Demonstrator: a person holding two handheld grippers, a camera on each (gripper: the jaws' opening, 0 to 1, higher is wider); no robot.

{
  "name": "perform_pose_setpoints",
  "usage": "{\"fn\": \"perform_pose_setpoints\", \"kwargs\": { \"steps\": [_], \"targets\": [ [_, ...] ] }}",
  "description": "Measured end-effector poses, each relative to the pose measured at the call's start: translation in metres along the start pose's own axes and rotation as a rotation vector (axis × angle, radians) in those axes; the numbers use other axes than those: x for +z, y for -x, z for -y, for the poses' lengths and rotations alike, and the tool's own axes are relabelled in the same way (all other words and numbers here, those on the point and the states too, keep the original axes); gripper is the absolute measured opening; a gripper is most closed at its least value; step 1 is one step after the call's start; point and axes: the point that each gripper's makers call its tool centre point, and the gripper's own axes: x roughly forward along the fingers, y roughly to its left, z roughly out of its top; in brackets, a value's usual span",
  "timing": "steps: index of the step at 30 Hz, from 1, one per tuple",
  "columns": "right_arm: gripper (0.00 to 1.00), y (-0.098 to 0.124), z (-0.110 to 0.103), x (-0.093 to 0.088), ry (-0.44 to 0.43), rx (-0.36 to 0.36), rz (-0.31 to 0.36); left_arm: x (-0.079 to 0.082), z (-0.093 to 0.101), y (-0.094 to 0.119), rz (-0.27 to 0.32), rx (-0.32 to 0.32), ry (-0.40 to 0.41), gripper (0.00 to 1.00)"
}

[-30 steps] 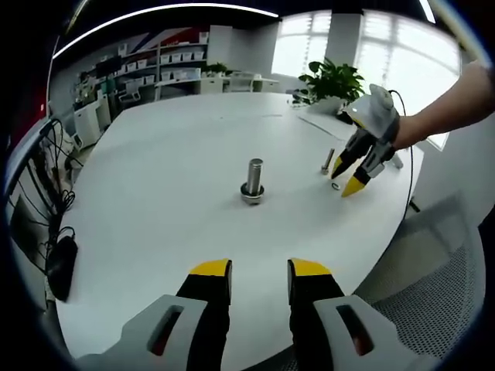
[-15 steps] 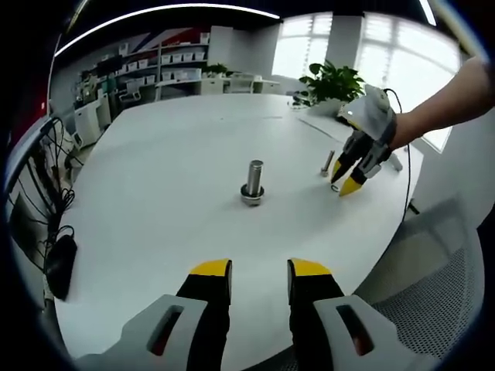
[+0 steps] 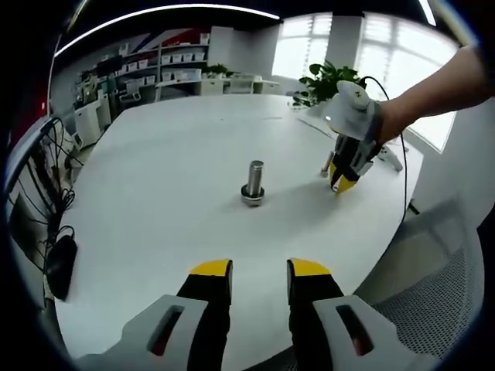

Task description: Place the washer onto the threaded stud by aligning its center hole with the stud, sliding it down to the base, and recovering from edge contact or off-axis alignment until the washer reaches the visible bottom stop.

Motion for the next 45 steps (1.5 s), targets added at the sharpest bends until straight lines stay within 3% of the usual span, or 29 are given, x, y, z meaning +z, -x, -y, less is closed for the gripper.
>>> {"fn": "perform_pose_setpoints", "kwargs": {
  "steps": [9,17,26,35,45],
  "targets": [
    [0.14,0.0028,-0.0008,-0.0004,0.016,-0.023,-0.004,0.0003,-0.0001,0.0006,0.004,-0.001,0.002,0.26],
    [0.14,0.003,-0.0007,-0.0006,-0.032,-0.037,0.024,0.0007,-0.0007,0.0005,0.006,0.0,0.005,0.26],
    [0.14,0.0031,0.0005,-0.0018,-0.092,-0.036,0.172,0.0014,-0.0015,0.0013,0.011,0.005,0.01,0.26],
    [0.14,0.004,-0.0007,-0.0017,-0.08,-0.054,0.21,0.0012,-0.0015,0.0006,0.012,0.005,0.006,0.26],
    [0.14,0.0096,0.0044,-0.0028,-0.171,-0.048,0.266,0.0009,-0.0026,0.0015,0.01,0.014,0.01,0.26]
  ]
}}
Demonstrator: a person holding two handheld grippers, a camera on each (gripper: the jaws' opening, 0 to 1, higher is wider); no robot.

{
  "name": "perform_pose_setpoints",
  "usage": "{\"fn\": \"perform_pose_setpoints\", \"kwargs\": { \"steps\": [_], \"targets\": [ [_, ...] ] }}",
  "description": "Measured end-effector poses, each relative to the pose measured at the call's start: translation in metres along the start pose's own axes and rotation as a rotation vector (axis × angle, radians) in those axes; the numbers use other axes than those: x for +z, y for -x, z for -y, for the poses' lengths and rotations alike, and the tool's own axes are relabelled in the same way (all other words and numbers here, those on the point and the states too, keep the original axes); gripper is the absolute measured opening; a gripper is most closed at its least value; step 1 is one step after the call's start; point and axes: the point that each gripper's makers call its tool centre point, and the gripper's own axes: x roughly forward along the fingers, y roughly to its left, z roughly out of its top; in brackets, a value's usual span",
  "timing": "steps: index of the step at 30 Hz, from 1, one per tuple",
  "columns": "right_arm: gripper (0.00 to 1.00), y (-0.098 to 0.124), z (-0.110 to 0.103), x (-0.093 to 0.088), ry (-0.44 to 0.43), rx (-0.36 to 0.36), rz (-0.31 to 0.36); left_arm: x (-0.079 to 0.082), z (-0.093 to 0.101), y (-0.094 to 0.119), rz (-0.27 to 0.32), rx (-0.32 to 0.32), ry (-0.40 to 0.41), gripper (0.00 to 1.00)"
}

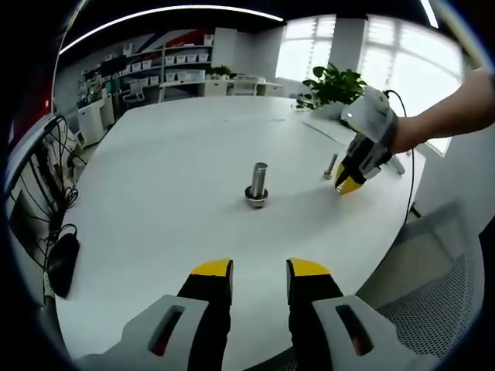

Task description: Place the washer onto the threaded stud by aligning its center hole with the stud, sliding it down to the base, and recovering from edge contact or off-axis alignment until the washer reaches the visible bottom stop.

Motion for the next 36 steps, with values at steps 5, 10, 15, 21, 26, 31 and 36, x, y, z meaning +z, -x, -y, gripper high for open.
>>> {"fn": "perform_pose_setpoints", "kwargs": {
  "steps": [5,10,15,21,26,31,36],
  "targets": [
    [0.14,0.006,0.004,-0.002,-0.041,0.006,0.007,0.0,0.0,0.0,0.001,0.0,-0.003,0.26],
    [0.14,0.012,0.008,-0.002,-0.044,0.004,0.019,0.001,0.0,0.001,0.004,0.0,0.002,0.26],
    [0.14,0.019,0.012,0.0,-0.048,-0.001,0.028,0.0,0.0,0.0,0.001,-0.002,0.002,0.26],
    [0.14,0.024,0.014,0.006,-0.052,-0.003,0.045,0.0,0.0,0.0,-0.001,-0.005,0.005,0.26],
    [0.14,0.033,0.018,0.011,-0.059,-0.01,0.059,0.0,0.001,0.0,-0.004,-0.009,0.0,0.26],
    [0.14,0.039,0.022,0.014,-0.06,-0.02,0.069,-0.001,0.001,-0.001,-0.005,-0.011,0.002,0.26],
    [0.14,0.043,0.026,0.015,-0.048,-0.028,0.063,0.0,0.0,0.0,0.0,-0.011,0.002,0.26]
  ]
}}
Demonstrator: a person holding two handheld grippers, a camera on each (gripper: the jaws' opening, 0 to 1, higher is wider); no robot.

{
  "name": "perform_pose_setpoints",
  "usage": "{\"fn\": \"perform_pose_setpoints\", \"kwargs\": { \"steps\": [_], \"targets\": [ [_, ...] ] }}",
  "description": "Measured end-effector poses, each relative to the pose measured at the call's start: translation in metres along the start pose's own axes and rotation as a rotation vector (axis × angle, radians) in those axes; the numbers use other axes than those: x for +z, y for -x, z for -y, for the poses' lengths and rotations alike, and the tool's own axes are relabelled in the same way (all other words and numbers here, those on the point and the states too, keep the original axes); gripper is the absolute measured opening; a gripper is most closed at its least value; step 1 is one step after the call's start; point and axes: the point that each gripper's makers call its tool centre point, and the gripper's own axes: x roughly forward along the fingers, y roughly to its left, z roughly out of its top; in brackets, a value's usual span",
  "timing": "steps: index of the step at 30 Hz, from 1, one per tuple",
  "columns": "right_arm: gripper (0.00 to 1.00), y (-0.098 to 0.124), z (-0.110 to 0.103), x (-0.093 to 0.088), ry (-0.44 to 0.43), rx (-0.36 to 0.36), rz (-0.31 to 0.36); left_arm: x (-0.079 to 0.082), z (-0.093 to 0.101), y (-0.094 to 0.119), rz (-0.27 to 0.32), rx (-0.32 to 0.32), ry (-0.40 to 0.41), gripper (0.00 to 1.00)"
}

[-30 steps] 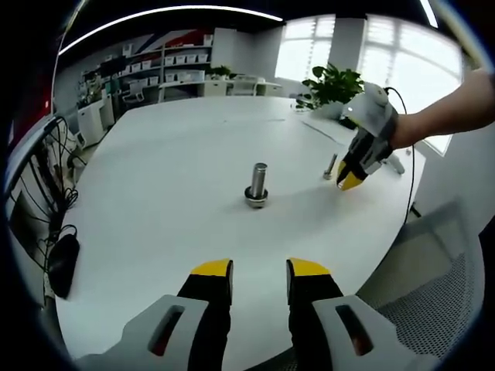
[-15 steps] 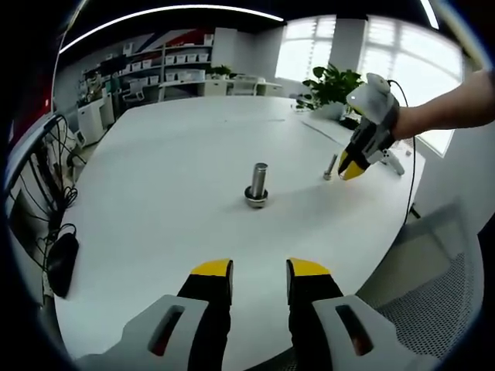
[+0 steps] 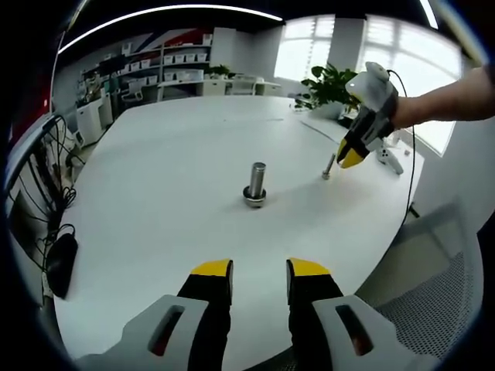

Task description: Place the washer onto the threaded stud by aligning its center hole with the stud, sliding it down to the base, and recovering from edge contact or off-axis alignment until the washer reaches the visible bottom stop.

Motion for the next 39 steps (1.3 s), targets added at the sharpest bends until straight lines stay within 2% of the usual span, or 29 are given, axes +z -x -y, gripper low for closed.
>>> {"fn": "perform_pose_setpoints", "kwargs": {
  "steps": [19,24,32,39],
  "targets": [
    [0.14,0.018,0.009,0.008,0.006,-0.015,-0.005,0.002,0.0,0.001,0.011,0.001,0.002,0.26],
    [0.14,0.028,0.008,0.016,0.045,-0.026,0.007,0.002,0.0,0.002,0.012,0.003,0.001,0.26],
    [0.14,0.034,0.017,0.017,0.0,-0.022,0.01,0.003,-0.001,0.002,0.017,0.005,0.006,0.26],
    [0.14,0.037,0.021,0.02,0.006,-0.031,0.016,0.004,-0.001,0.002,0.024,0.002,0.008,0.26]
  ]
}}
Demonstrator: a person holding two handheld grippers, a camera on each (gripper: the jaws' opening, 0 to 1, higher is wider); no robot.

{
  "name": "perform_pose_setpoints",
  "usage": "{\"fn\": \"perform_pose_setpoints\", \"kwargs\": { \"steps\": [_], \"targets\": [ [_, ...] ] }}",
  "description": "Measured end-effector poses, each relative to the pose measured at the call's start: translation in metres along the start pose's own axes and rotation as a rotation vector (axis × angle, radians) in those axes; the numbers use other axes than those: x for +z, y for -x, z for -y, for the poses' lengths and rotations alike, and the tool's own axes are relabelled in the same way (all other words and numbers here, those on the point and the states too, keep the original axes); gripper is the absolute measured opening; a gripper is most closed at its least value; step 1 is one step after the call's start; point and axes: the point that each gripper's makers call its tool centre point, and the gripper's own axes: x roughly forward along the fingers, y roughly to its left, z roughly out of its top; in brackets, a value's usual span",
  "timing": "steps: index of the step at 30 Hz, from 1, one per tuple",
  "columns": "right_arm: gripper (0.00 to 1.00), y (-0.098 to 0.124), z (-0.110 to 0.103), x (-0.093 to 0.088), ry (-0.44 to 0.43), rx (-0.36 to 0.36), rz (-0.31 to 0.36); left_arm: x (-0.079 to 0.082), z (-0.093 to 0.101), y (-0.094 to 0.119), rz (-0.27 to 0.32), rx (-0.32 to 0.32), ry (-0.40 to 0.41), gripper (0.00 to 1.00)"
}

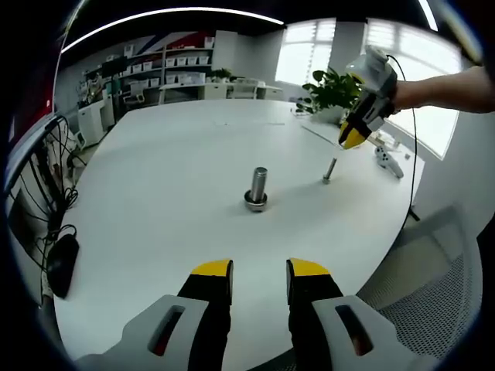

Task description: Place the washer onto the threaded stud by aligning its center hole with the stud, sliding it down to the base, and recovering from edge contact or off-axis alignment until the washer reaches the visible bottom stop.

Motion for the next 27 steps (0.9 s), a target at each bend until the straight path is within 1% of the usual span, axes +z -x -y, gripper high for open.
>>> {"fn": "perform_pose_setpoints", "kwargs": {
  "steps": [6,12,20,27],
  "targets": [
    [0.14,0.004,0.005,0.008,0.01,-0.01,0.016,0.0,0.0,0.0,0.002,-0.003,0.001,0.25],
    [0.14,0.004,0.006,0.01,0.028,-0.009,0.014,0.0,0.001,0.0,0.001,-0.006,0.002,0.25],
    [0.14,-0.008,-0.002,0.004,0.062,0.017,-0.019,0.0,0.002,0.0,0.003,-0.008,0.004,0.25],
    [0.14,-0.018,-0.005,-0.004,0.068,0.032,-0.049,0.0,0.001,0.0,0.005,-0.006,0.009,0.25]
  ]
}}
